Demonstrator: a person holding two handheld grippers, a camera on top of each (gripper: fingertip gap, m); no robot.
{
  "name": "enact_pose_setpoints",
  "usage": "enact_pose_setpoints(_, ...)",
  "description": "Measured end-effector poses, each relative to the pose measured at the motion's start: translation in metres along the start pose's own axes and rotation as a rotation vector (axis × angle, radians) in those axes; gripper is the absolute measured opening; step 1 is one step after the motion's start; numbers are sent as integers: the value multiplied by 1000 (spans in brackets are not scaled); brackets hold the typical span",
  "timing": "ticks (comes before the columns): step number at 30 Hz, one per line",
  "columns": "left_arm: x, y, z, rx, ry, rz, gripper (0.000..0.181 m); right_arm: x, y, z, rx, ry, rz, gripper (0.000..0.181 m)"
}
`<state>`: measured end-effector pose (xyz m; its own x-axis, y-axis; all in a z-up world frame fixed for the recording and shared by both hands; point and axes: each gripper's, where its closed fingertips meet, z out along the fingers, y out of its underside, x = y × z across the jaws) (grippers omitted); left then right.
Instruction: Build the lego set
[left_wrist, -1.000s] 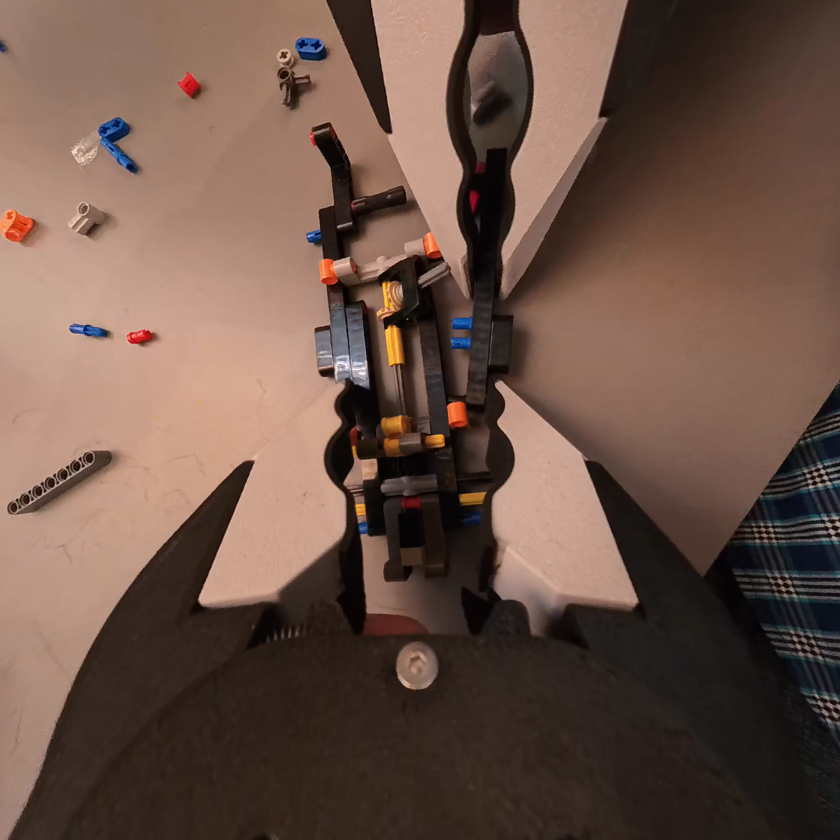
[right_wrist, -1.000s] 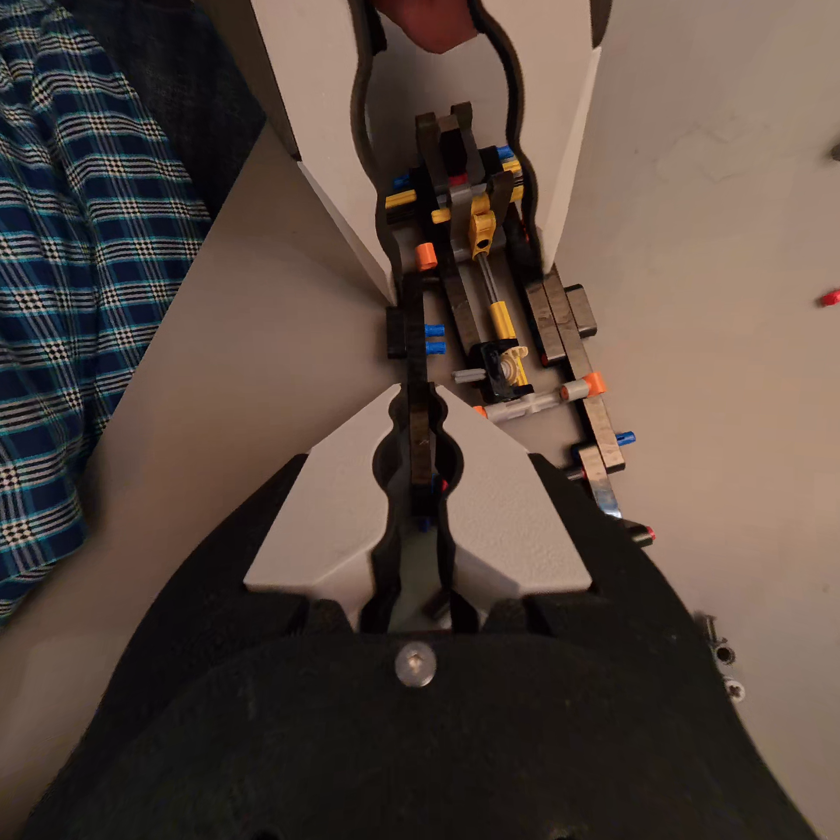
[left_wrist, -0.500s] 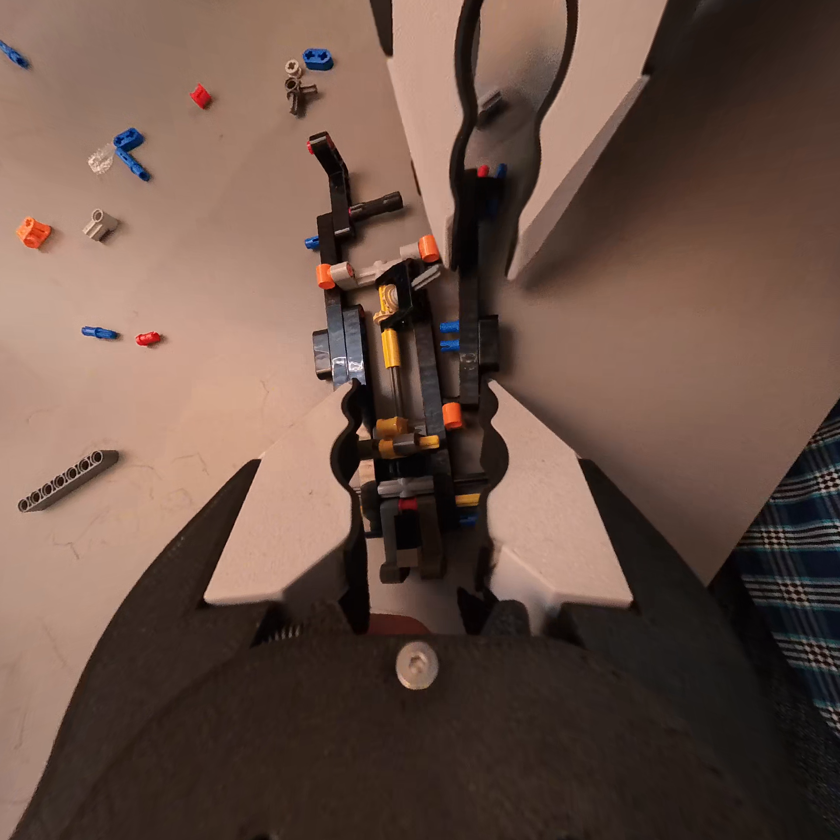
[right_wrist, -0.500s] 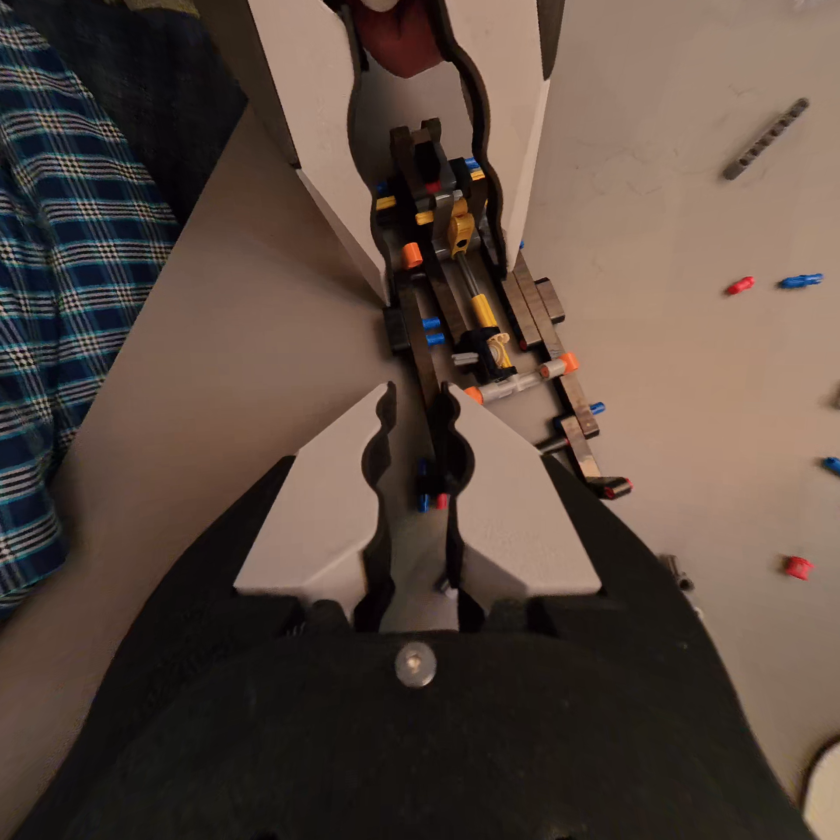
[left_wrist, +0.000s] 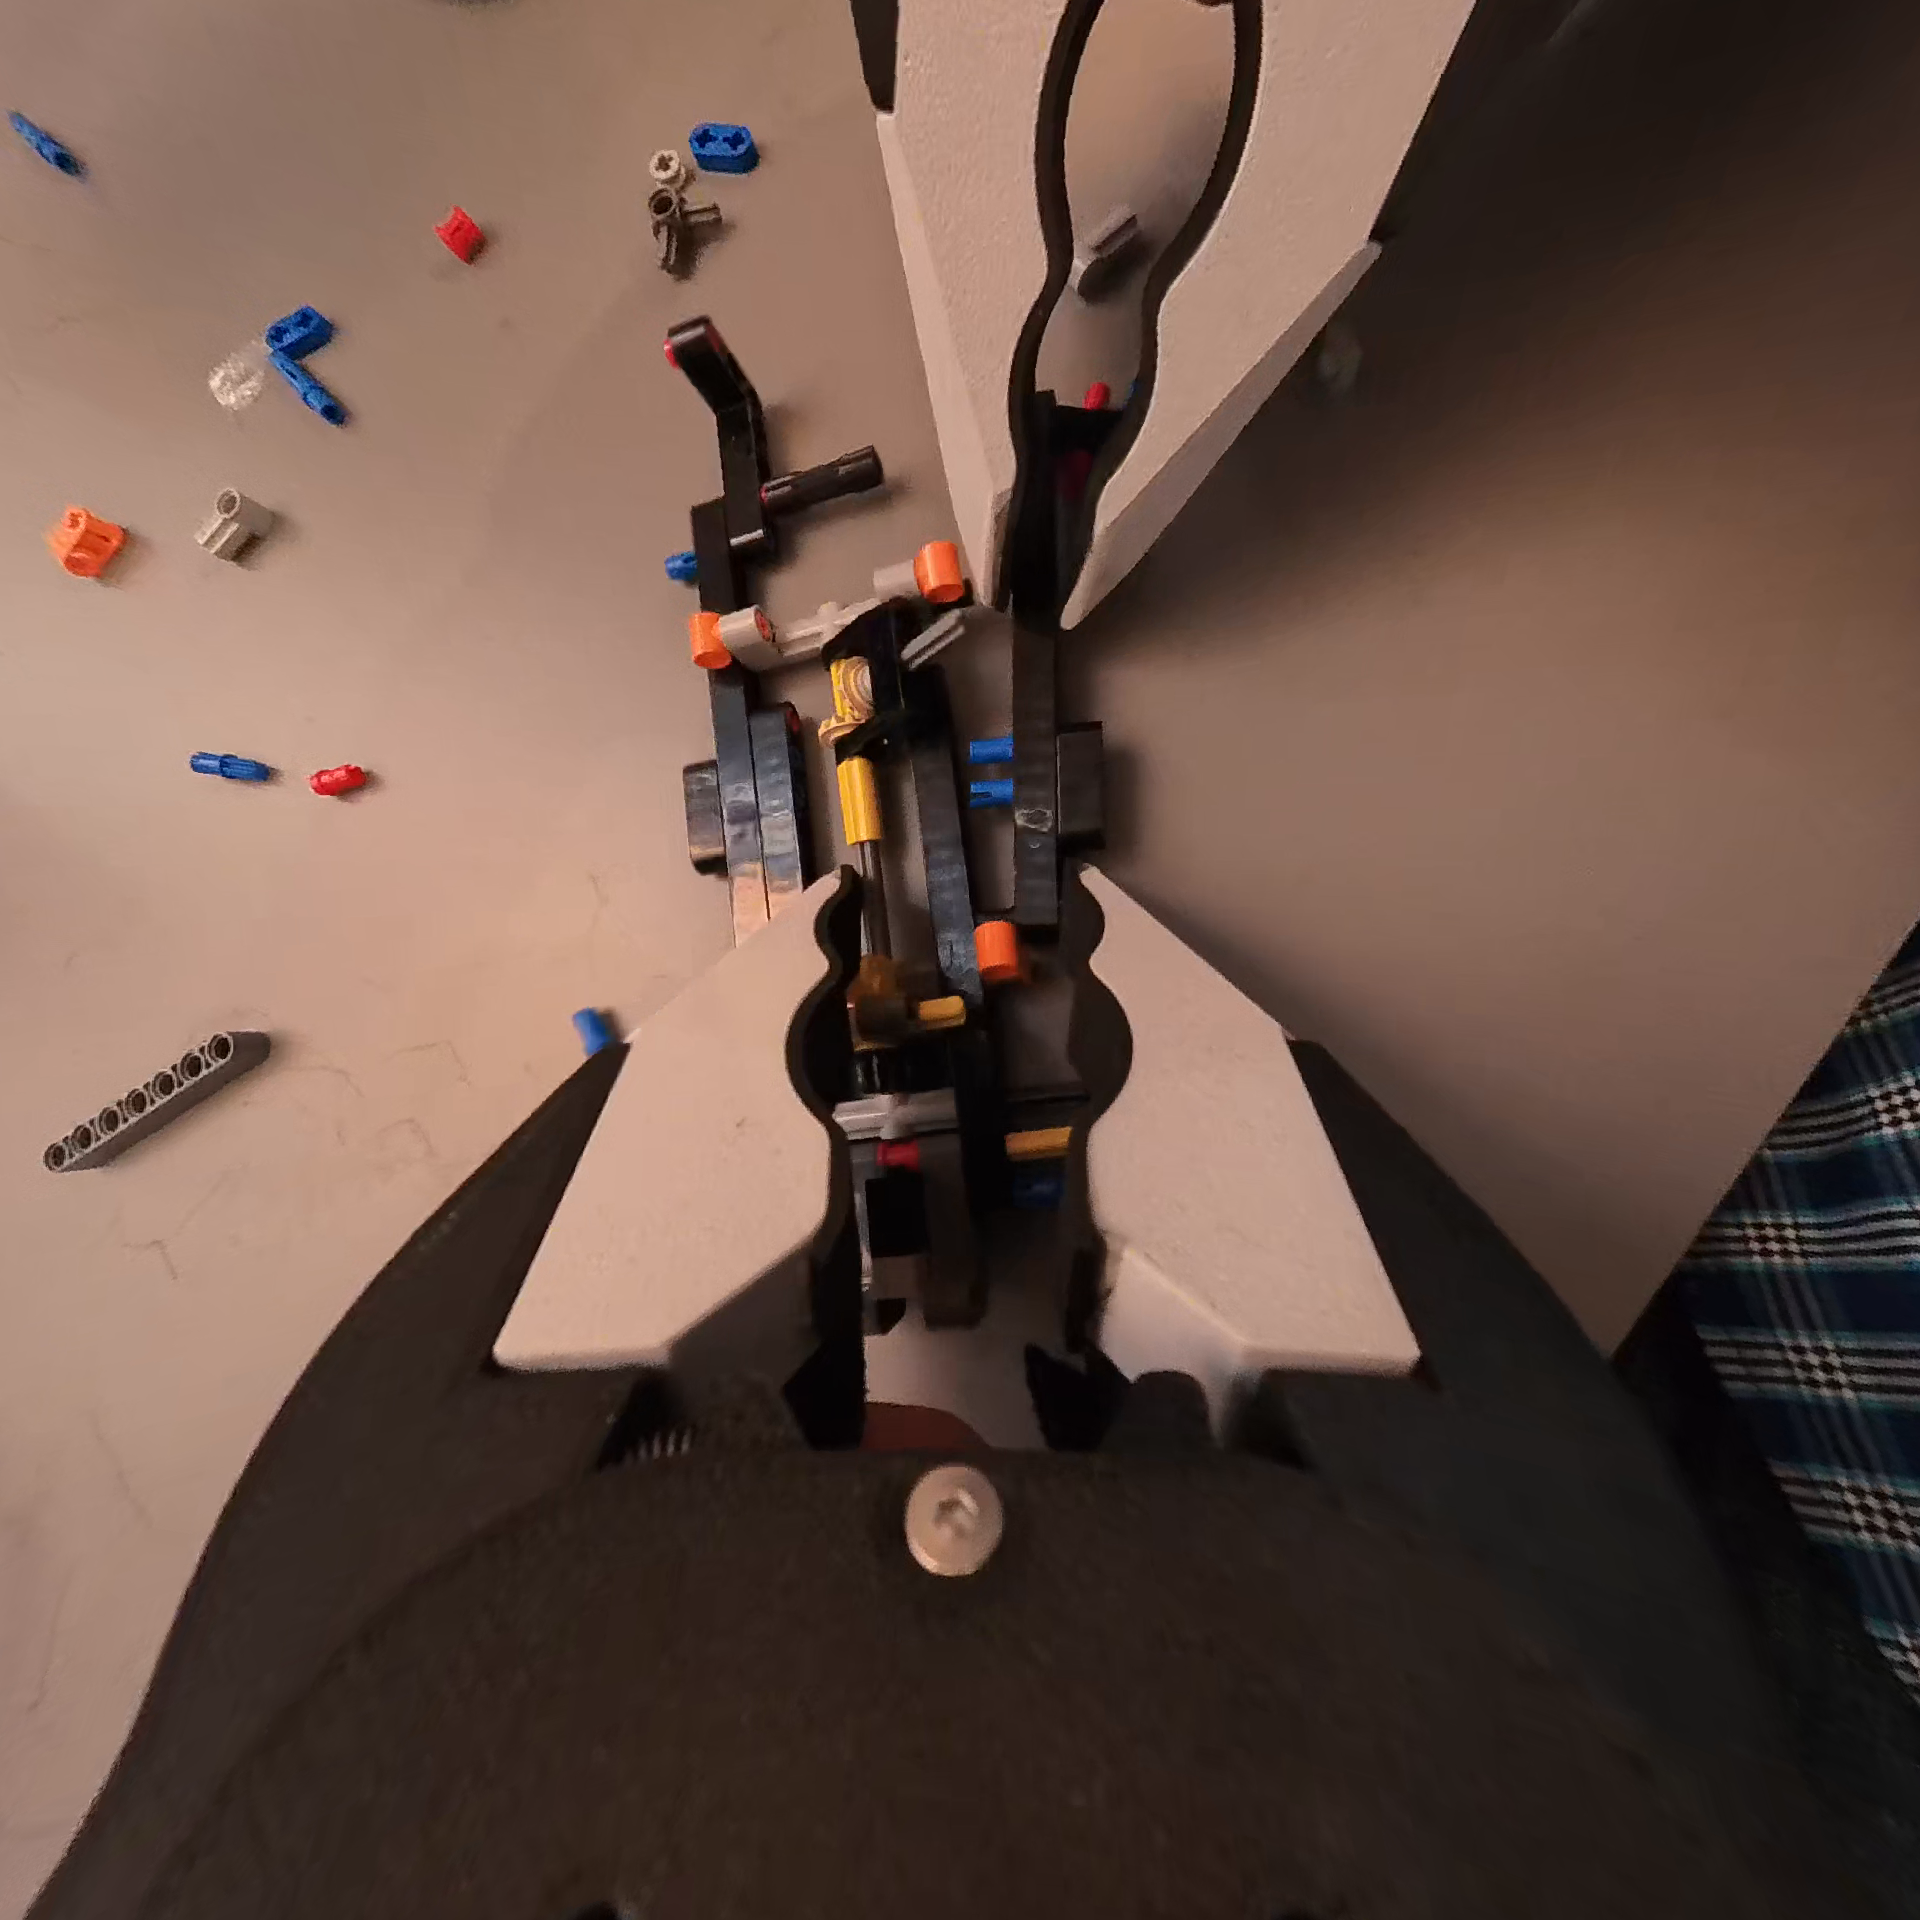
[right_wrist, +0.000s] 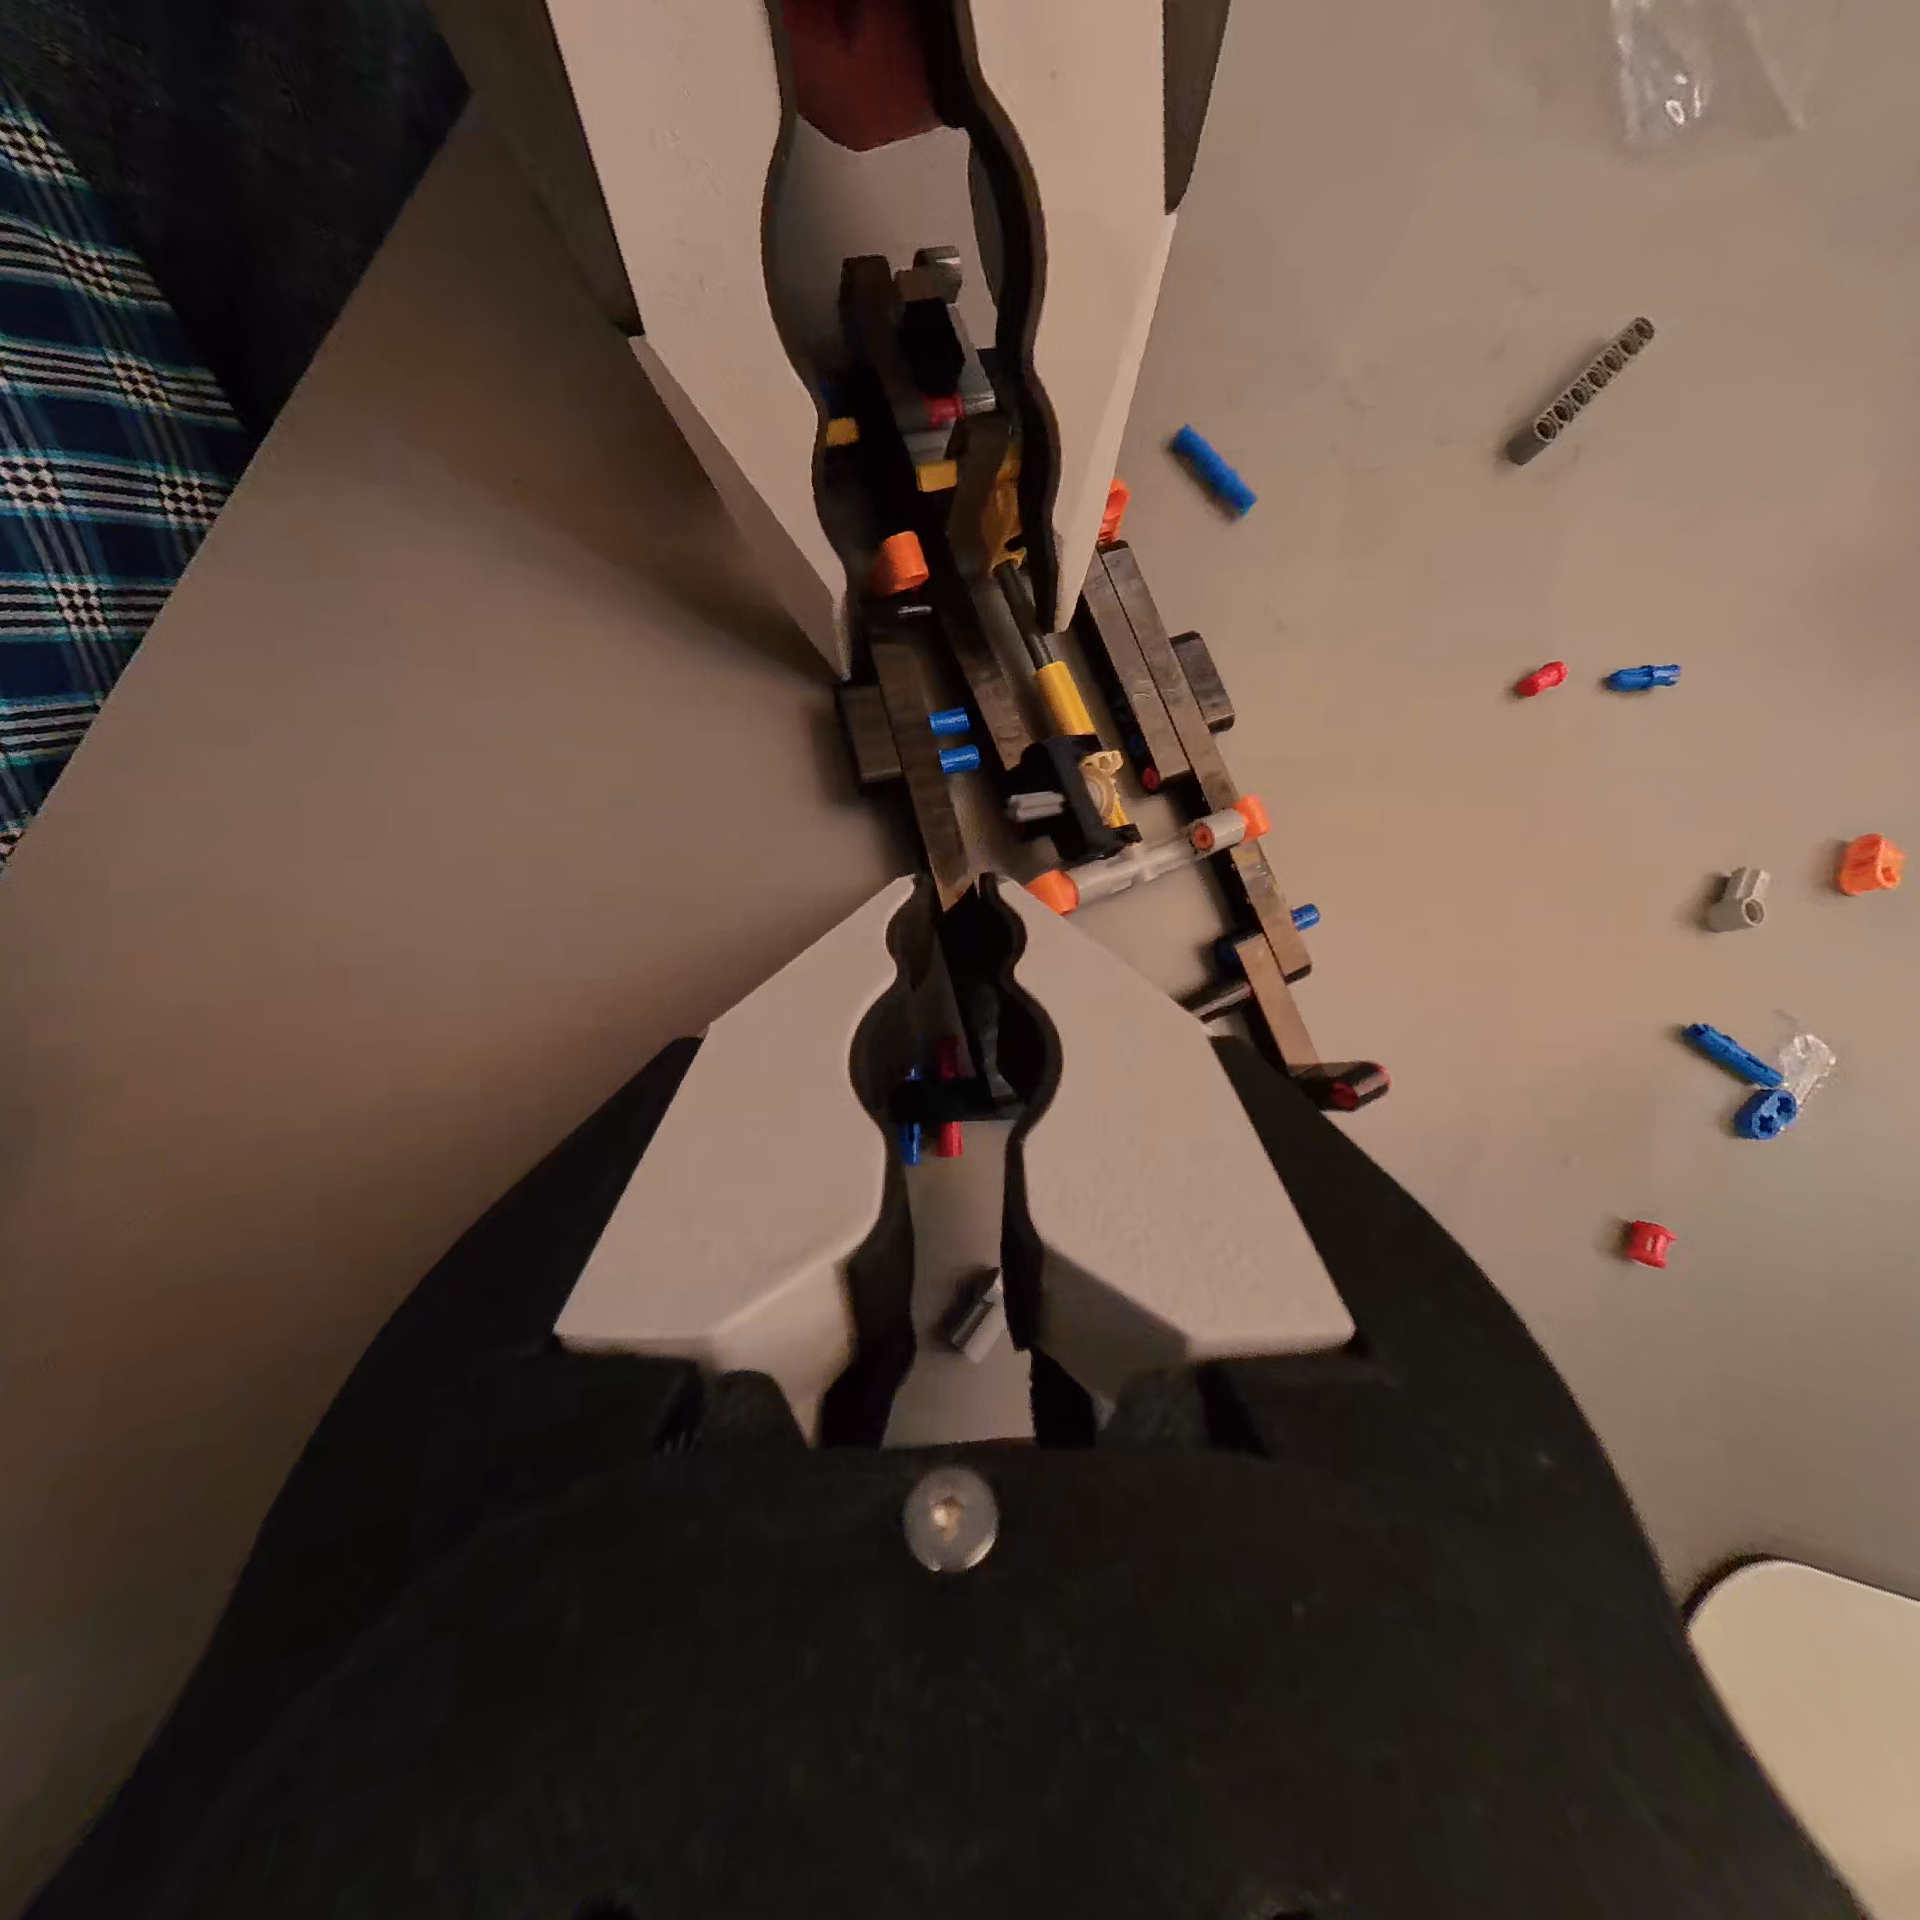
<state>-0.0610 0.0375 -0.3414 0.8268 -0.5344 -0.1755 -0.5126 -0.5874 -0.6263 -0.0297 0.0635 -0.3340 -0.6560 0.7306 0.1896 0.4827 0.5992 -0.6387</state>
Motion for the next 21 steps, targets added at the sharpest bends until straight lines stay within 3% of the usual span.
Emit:
enact_pose_setpoints(1, 0, 0, 0, -2, 2, -2, 37, 0, 0, 0, 2, 1, -2, 6)
enact_pose_setpoints(13, 0, 0, 0, -11, -4, 17, 36, 0, -3, 3, 29, -24, 106, 9)
enact_pose_setpoints(21, 0, -1, -1, -10, -9, 21, 35, 2, -7, -2, 47, 39, 38, 18)
